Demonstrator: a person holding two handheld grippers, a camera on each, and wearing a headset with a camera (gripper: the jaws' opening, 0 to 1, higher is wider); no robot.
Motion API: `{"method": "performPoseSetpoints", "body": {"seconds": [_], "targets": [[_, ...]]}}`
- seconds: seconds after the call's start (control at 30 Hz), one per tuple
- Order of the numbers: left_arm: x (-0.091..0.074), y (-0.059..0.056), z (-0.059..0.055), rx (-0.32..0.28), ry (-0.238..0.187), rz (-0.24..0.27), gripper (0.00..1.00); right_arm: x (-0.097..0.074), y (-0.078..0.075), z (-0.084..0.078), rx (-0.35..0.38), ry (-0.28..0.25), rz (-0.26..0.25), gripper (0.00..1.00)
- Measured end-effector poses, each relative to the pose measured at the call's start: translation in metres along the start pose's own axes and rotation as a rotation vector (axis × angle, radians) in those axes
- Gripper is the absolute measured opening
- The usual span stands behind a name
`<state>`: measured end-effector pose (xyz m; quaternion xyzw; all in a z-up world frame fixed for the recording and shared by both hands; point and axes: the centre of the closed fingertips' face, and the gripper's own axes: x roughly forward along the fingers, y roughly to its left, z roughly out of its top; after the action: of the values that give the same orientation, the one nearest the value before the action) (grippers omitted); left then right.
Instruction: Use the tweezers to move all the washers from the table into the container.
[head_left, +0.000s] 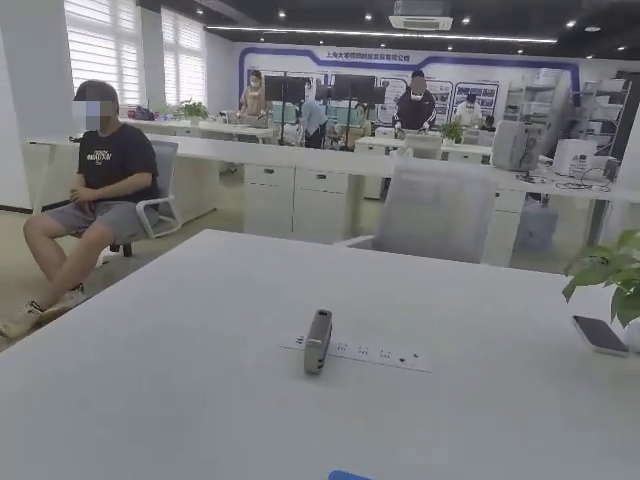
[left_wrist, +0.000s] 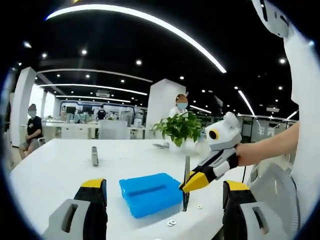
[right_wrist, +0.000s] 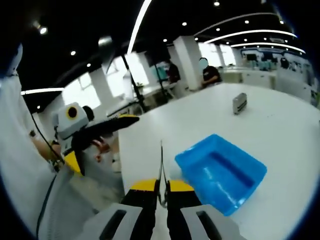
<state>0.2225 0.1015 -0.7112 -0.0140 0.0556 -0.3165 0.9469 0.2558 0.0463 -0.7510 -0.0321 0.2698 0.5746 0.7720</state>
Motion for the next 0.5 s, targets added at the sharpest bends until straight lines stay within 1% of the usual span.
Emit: {"method": "performPoseSetpoints", "body": {"seconds": [0.03,0.07,0.1,0.13,0.17,0.27,0.33,0.37,0.4,0.43,0.5], "targets": [[0.001,-0.002,-0.002,0.022,0.009,-0.007,0.99,-0.003,-0.003,0.003,-0.021,0.005,-0.017,0.03],[0.001,-0.003,-0.003,0.031,0.015,-0.009,0.99,-0.005,-0.007,0.006,-0.039,0.003,-0.032,0.03],[0.001,-0.004,-0.004,0.029,0.017,-0.018,0.99,-0.008,-0.012,0.012,-0.062,-0.01,-0.053,0.03],[0.001,-0.005,-0.004,0.022,0.014,-0.029,0.99,-0.01,-0.013,0.015,-0.063,-0.016,-0.056,0.03],[0.001,-0.007,-0.004,0.019,0.016,-0.036,0.99,-0.012,-0.018,0.02,-0.072,-0.032,-0.068,0.03],[0.001,-0.007,-0.005,0.022,0.02,-0.038,0.99,-0.015,-0.027,0.03,-0.074,-0.052,-0.088,0.03],[-0.001,-0.005,-0.002,0.012,0.006,-0.035,0.97,-0.014,-0.036,0.033,-0.073,-0.057,-0.115,0.03],[-0.002,-0.003,0.001,-0.004,-0.007,-0.031,0.97,-0.014,-0.041,0.033,-0.07,-0.059,-0.125,0.03],[-0.002,-0.002,0.002,-0.011,-0.016,-0.026,0.96,-0.014,-0.048,0.035,-0.061,-0.065,-0.147,0.03],[-0.003,0.001,0.003,-0.024,-0.022,-0.018,0.96,-0.013,-0.049,0.035,-0.058,-0.07,-0.157,0.03],[-0.003,0.004,0.002,-0.039,-0.021,-0.008,0.96,-0.012,-0.062,0.036,-0.044,-0.083,-0.205,0.03]]}}
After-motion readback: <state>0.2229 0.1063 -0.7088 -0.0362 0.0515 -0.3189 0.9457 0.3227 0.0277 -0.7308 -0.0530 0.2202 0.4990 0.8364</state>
